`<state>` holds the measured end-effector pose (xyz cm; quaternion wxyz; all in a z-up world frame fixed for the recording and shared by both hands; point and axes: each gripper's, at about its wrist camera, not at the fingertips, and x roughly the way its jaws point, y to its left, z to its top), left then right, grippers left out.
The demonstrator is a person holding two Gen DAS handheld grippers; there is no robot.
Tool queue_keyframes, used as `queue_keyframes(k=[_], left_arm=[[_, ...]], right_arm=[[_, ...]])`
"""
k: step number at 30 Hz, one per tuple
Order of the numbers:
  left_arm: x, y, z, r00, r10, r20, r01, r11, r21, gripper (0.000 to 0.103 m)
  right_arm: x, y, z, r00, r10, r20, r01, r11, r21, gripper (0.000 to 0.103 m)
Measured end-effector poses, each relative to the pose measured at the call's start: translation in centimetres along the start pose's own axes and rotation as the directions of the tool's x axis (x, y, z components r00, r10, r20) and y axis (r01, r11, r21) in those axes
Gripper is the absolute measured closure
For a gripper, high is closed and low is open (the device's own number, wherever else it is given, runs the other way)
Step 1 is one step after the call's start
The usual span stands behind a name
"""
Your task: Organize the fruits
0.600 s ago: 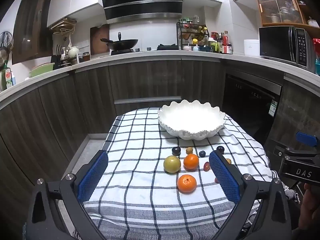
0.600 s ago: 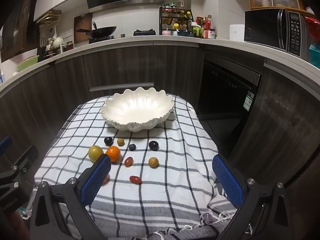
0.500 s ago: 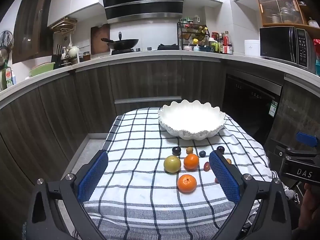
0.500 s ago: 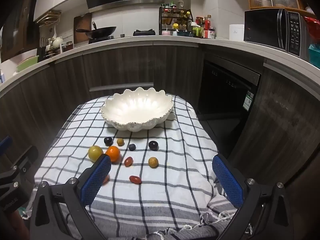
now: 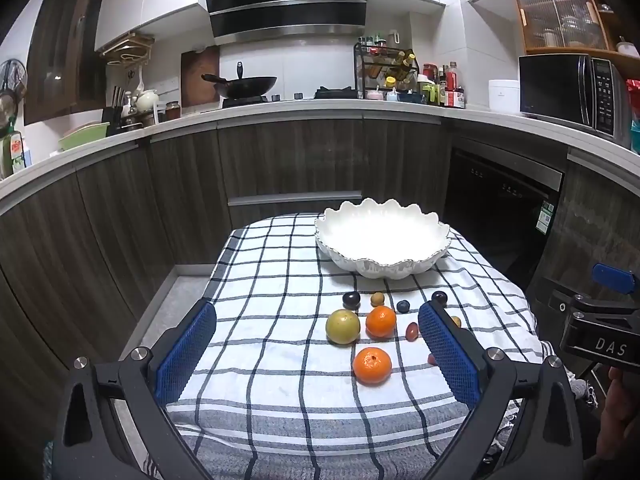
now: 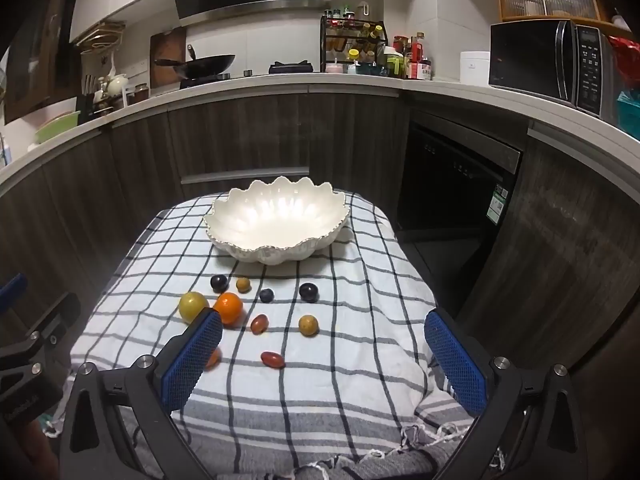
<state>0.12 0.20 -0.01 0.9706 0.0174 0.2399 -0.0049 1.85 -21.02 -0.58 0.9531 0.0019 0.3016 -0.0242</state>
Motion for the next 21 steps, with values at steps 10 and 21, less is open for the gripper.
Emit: queue_keyframes(k=[10,21], left_arm=[[0.05,-0.13,-0.2,1.0,0.002,0.002,-0.002,1.0,-0.002,0.0],[0.23,-0.7,-0.39,1.0,-0.002,0.002,0.002,1.0,0.003,0.0]], right_arm=[[-0.31,0.15,0.2,1.0,0.0,0.003,0.0,1.0,0.001,0.0],[-0.41,-0.14,0.31,1.0,0.005,0.003,-0.005,1.0,0.004,0.0]])
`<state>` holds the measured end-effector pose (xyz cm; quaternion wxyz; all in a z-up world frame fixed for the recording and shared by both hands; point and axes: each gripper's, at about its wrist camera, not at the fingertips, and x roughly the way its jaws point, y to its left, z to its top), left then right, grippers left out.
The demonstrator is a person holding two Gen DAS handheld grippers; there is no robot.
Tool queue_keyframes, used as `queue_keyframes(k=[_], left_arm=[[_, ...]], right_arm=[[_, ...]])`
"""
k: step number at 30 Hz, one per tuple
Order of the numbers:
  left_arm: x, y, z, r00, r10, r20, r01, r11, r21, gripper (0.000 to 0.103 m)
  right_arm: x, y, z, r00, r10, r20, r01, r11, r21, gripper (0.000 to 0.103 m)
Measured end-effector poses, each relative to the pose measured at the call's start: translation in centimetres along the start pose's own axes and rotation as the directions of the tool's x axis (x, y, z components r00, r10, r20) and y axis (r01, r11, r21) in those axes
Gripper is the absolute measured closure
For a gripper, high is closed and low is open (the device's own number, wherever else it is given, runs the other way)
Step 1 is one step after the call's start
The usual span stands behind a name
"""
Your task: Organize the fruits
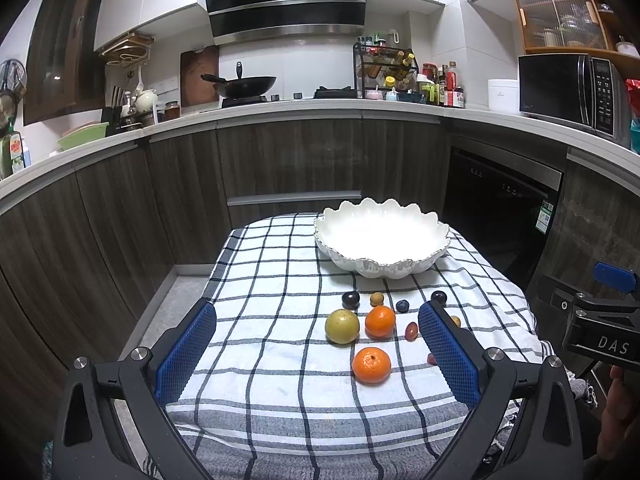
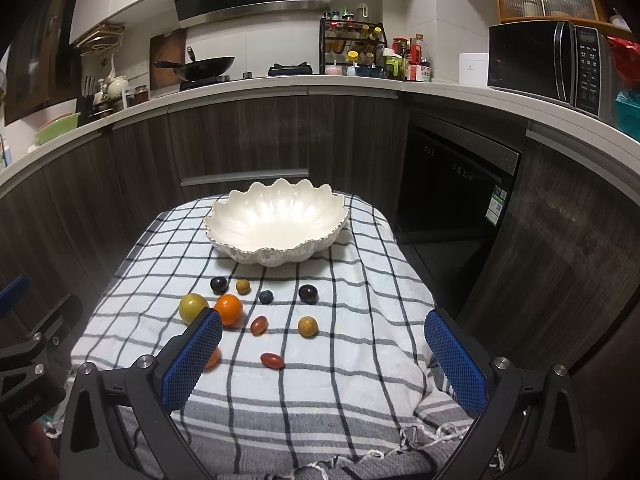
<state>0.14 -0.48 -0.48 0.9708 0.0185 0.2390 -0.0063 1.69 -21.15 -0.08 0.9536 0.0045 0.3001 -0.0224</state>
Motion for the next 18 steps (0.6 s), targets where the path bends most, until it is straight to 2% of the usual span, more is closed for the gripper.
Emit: queue_keyframes(k=[18], left_arm=[[-0.12,0.1,0.08,1.0,-0.001,-0.003,0.001,1.0,-0.003,0.0]], right_arm=[[0.02,0.0,-0.15,1.0,0.0,-0.001,0.0,1.0,-0.001,0.0]])
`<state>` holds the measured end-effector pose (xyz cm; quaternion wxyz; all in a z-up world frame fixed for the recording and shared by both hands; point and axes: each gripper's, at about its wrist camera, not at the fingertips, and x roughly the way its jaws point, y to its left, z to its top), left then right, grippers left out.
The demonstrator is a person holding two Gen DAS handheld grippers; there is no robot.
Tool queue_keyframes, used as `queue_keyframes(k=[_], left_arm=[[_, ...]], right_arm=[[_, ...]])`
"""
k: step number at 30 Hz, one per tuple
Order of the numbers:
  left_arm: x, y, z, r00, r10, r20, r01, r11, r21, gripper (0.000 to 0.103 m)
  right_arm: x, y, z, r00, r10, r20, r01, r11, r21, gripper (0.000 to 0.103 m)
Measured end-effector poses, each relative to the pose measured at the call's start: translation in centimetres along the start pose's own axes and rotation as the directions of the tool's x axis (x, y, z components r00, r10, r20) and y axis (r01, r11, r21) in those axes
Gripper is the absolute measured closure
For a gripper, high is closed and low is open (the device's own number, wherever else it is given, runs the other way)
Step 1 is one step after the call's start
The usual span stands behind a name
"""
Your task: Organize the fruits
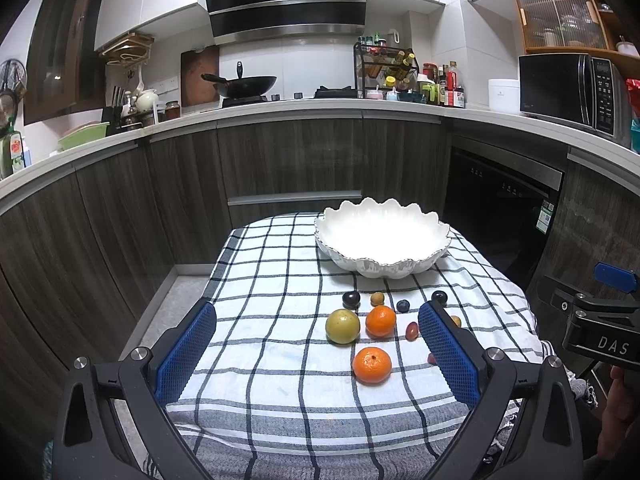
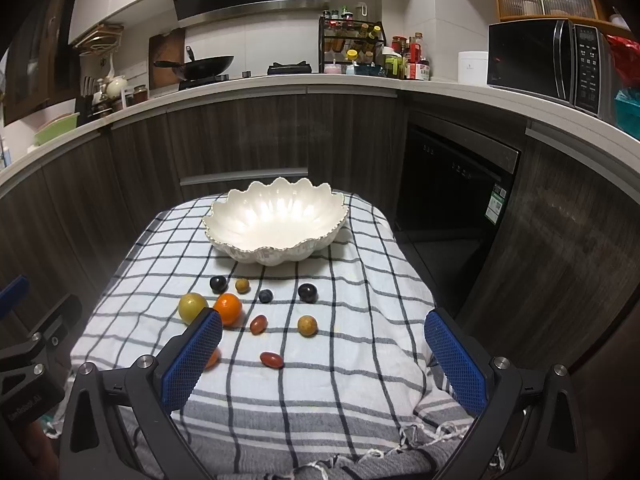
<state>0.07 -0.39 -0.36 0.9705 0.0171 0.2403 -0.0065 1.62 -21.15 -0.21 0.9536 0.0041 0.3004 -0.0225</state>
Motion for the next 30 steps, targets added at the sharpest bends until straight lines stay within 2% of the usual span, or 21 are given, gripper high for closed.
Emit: queue_keyframes(k=[30], left_arm=[[-0.03,-0.29,0.05,1.0,0.001,0.001,-0.001,1.0,0.001,0.0]], right_arm=[[-0.04,-0.06,0.09,1.0,-0.001,0.002,0.001,1.0,0.001,0.0]])
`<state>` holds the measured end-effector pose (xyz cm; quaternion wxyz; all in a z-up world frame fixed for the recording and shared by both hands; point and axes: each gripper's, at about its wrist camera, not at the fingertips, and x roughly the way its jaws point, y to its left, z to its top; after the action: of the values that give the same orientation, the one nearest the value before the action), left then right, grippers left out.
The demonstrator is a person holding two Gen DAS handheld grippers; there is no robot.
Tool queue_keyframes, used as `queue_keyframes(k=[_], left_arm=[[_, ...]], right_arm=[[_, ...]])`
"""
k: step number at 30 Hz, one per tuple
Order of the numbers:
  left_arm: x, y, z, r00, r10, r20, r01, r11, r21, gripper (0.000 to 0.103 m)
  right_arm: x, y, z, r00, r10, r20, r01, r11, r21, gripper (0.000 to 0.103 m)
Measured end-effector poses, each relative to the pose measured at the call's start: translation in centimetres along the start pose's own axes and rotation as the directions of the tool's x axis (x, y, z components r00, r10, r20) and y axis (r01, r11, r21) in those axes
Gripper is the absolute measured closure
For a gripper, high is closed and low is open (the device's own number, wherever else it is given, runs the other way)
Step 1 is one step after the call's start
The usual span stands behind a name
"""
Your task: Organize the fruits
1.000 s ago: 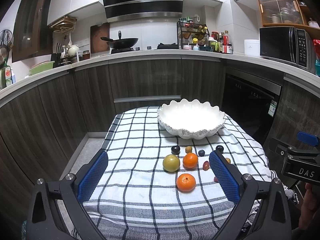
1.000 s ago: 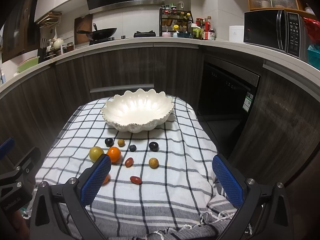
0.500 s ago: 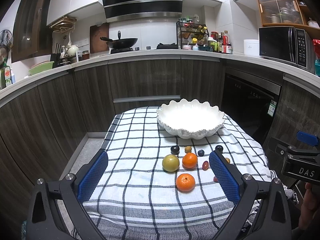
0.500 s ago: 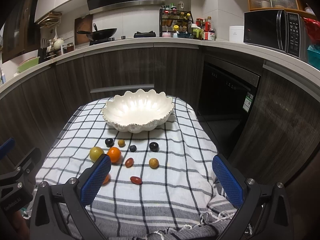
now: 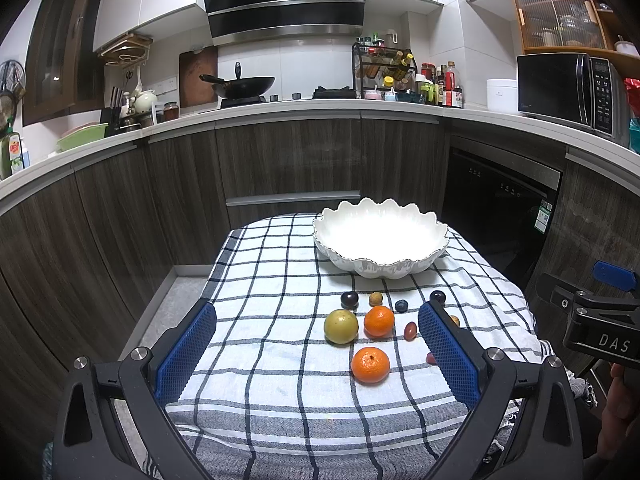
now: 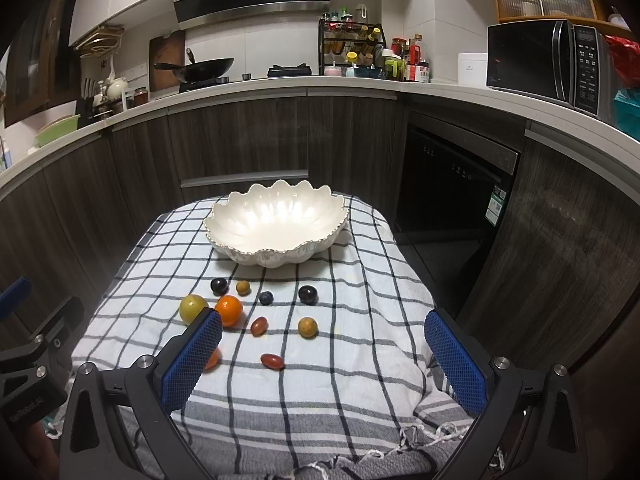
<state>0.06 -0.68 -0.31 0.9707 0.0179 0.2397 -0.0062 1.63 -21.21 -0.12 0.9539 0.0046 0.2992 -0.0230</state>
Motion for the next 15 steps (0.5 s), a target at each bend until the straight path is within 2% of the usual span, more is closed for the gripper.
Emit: queue_keyframes(k=[15], left_arm=[[-0.03,-0.58,0.02,1.0,-0.008,-0.003,0.008,1.0,0.016,0.0]], right_arm=[[-0.16,-0.42,0.52,1.0,0.002,0.006,-0.002,1.0,0.011,0.0]])
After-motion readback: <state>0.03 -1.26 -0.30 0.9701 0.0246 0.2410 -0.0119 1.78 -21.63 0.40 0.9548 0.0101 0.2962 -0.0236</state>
